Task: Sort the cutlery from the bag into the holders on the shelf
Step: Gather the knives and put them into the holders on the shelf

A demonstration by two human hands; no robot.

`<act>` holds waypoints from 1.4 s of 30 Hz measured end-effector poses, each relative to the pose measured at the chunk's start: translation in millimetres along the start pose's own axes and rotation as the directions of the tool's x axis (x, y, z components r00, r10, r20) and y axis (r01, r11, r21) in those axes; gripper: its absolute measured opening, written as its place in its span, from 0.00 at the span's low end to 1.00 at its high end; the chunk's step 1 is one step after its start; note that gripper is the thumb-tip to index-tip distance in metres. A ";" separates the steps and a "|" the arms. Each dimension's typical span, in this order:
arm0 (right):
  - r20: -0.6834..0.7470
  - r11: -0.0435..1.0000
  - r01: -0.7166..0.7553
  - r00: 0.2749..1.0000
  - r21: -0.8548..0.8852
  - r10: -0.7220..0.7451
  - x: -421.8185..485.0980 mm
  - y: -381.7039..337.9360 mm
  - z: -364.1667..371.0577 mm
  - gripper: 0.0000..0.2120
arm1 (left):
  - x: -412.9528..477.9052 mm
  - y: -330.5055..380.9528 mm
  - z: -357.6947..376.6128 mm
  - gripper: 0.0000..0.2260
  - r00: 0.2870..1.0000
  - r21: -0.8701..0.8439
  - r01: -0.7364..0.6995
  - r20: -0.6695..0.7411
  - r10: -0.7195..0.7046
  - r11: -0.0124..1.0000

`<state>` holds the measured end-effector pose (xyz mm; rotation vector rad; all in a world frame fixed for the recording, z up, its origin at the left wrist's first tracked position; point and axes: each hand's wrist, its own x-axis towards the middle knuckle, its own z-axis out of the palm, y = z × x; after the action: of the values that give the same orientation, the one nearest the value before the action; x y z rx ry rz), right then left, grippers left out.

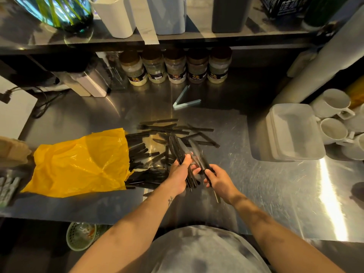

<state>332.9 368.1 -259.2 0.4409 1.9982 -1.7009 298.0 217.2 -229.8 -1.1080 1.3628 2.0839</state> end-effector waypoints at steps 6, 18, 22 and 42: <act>0.023 0.999 0.024 0.999 -0.039 -0.024 -4.3 -4.1 9.4 0.10 | 2.6 -1.1 2.3 0.14 1.000 0.100 0.021 -0.007 -0.020 0.995; 0.111 0.999 0.024 0.993 0.041 -0.029 -27.2 -24.3 8.9 0.11 | -1.9 3.3 -7.4 0.16 0.999 0.155 0.025 0.027 -0.030 0.988; 0.103 0.995 0.020 0.994 0.101 -0.030 -29.2 -22.7 8.8 0.13 | -0.7 6.4 -10.7 0.14 1.000 0.102 -0.003 0.006 0.003 0.995; 0.152 0.882 0.208 0.976 -0.422 -0.158 -43.9 -34.2 55.8 0.20 | -25.2 28.7 -32.4 0.05 0.999 -0.117 -0.032 0.010 0.033 0.993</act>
<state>359.7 309.9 -213.3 -0.0042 2.3064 -1.2799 305.8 177.6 -200.1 -1.1243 1.2755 2.2150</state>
